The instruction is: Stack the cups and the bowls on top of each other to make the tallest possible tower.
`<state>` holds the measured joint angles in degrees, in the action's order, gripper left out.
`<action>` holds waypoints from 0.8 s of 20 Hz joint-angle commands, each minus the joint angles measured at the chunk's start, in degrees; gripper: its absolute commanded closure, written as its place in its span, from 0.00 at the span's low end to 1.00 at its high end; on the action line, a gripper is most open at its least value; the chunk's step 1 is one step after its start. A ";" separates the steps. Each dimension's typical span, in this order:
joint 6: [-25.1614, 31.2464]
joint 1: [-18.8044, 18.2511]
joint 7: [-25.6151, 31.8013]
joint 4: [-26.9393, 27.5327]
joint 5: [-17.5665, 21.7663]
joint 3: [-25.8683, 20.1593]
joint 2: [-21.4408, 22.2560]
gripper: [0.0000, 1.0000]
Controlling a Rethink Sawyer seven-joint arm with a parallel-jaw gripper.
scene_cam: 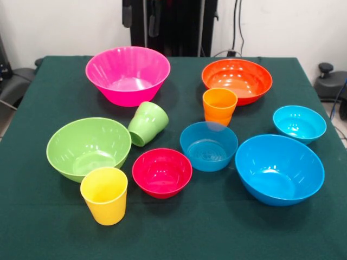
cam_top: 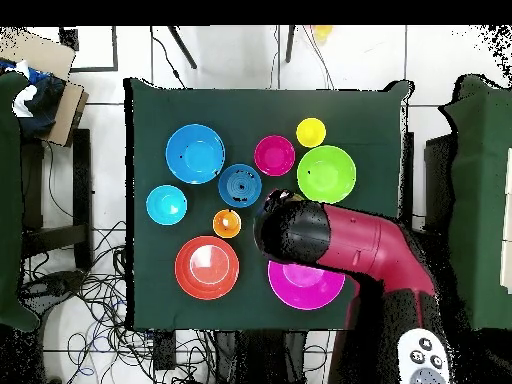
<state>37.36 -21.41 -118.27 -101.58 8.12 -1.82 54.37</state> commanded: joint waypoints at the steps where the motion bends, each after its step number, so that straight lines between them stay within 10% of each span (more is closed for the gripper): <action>1: 5.82 0.84 9.50 -4.43 4.36 -6.27 0.11 0.00; 16: -1.88 0.19 7.55 -5.28 5.40 -7.31 -4.60 0.00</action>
<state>37.36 -20.97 -118.27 -102.60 8.13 -2.61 54.09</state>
